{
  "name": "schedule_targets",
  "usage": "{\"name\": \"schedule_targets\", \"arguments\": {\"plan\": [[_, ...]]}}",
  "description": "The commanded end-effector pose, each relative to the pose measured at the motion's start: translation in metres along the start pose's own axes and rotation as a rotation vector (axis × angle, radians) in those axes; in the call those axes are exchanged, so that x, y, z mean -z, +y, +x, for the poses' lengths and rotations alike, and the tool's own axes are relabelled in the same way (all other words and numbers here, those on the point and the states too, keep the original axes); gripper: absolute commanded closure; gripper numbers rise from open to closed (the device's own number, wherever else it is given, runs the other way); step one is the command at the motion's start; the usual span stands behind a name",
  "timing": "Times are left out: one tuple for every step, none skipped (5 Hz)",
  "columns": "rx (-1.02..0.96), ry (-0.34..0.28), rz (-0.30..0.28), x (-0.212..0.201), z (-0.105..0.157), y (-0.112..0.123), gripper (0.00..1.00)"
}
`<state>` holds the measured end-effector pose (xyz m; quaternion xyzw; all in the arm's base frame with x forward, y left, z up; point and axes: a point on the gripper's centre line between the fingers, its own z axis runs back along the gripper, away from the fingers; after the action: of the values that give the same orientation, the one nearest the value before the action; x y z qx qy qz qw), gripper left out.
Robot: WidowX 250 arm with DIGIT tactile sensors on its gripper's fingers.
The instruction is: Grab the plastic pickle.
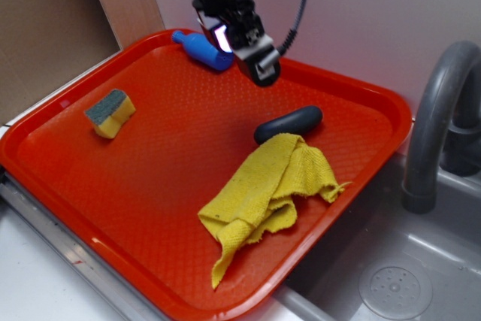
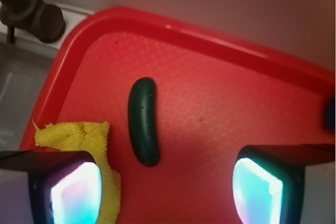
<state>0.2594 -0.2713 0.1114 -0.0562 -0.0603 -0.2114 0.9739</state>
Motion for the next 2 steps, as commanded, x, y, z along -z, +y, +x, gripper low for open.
{"name": "schedule_targets", "arguments": {"plan": [[0.045,0.063,-0.016,0.030,0.000,-0.027,0.00],[0.088,0.058,-0.050,0.039,0.006,-0.044,0.00]]}}
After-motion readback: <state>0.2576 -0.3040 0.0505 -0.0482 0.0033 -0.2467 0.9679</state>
